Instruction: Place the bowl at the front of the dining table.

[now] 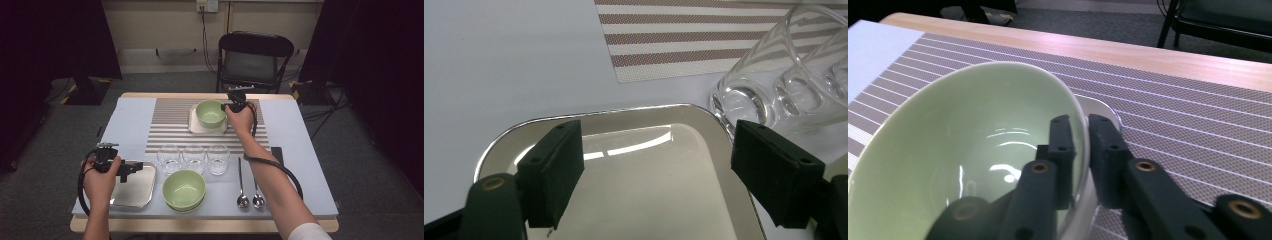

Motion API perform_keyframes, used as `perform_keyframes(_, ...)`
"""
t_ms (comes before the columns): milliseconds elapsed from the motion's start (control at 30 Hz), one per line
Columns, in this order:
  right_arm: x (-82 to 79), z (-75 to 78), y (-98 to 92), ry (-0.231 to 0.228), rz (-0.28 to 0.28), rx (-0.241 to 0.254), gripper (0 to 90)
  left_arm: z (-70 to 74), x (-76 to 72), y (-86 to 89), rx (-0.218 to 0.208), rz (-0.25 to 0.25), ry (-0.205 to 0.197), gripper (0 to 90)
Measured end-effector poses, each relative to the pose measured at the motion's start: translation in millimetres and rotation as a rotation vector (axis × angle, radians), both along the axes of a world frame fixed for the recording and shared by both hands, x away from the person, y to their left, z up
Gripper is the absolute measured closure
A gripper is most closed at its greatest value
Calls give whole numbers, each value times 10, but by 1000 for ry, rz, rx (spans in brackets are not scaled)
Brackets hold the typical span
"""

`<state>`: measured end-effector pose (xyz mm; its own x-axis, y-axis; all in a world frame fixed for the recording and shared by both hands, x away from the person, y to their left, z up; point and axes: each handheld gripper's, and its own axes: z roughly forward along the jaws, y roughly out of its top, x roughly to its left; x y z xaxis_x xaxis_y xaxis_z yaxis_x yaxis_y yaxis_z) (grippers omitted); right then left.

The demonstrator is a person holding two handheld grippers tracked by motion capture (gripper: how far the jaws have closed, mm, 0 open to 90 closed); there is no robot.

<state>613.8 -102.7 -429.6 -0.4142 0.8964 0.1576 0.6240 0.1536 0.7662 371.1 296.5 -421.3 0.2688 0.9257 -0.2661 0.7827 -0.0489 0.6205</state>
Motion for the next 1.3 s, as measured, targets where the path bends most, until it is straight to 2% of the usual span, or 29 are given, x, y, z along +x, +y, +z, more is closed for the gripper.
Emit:
perform_keyframes(233, -9, 6, -25, 15, -7, 16, 843, 12, -2, -2, -3, -5, -6, 212)
perform_keyframes(500, 5, 0, 37, 7, -1, 20, 858, 7, 3, 9, -4, -3, -7, 212)
perform_keyframes(833, 38, 5, 97, -4, 3, -1, 860, 0, 3, 12, -3, 1, -3, 212)
perform_keyframes(1300, 52, 1, 110, -7, -2, 1, 859, -7, 3, 0, -5, 1, -4, 212)
